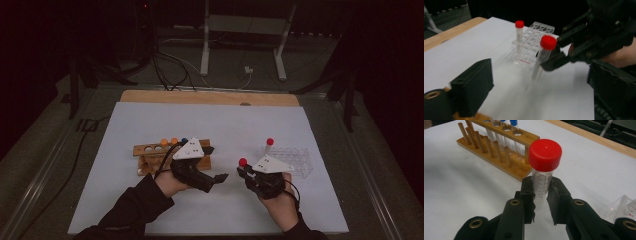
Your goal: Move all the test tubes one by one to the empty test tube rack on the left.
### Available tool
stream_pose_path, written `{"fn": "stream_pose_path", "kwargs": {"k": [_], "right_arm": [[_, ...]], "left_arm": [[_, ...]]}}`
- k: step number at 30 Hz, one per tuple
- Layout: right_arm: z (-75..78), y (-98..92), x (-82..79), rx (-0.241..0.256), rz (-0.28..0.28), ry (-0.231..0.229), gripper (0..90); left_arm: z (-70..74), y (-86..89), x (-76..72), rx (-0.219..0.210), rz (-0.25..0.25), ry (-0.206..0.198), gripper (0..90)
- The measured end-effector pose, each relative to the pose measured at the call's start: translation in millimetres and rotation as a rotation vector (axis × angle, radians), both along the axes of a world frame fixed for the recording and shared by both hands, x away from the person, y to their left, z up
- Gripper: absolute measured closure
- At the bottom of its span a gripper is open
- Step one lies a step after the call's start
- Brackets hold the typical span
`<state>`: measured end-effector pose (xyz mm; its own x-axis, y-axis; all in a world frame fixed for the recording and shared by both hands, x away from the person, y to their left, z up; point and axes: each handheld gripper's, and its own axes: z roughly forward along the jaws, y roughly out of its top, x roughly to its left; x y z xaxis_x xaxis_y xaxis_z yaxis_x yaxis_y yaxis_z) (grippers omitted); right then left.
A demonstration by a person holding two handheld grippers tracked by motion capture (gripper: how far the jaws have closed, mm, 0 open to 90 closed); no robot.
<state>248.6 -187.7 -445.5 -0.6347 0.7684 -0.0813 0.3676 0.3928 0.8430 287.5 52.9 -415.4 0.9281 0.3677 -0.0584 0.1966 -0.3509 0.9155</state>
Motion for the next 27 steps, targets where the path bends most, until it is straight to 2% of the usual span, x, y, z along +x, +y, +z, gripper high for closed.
{"fn": "stream_pose_path", "kwargs": {"k": [1,3,6,9,19,27], "right_arm": [[0.3,0.1,-0.3,0.002,-0.001,-0.001,75.8],[0.6,-0.1,-0.4,0.004,0.003,-0.004,75.8],[0.8,0.3,-0.5,0.006,0.006,-0.004,75.8],[1.0,0.9,-1.0,0.006,0.011,-0.003,75.8],[0.9,1.4,-0.3,-0.001,0.018,0.002,75.8],[1.7,1.5,-1.1,0.001,0.018,0.0,75.8]], "left_arm": [[0.9,-2.7,0.6,-0.001,-0.005,-0.003,9.1],[1.9,-7.7,1.6,-0.004,-0.009,-0.013,15.9],[2.1,-15.1,5.2,-0.002,-0.006,-0.013,17.3],[1.1,-21.5,8.4,-0.018,-0.017,-0.005,23.2],[-3.3,-42.5,9.7,0.027,-0.072,-0.064,46.8],[-6.3,-51.2,9.6,0.068,-0.076,-0.112,61.9]]}}
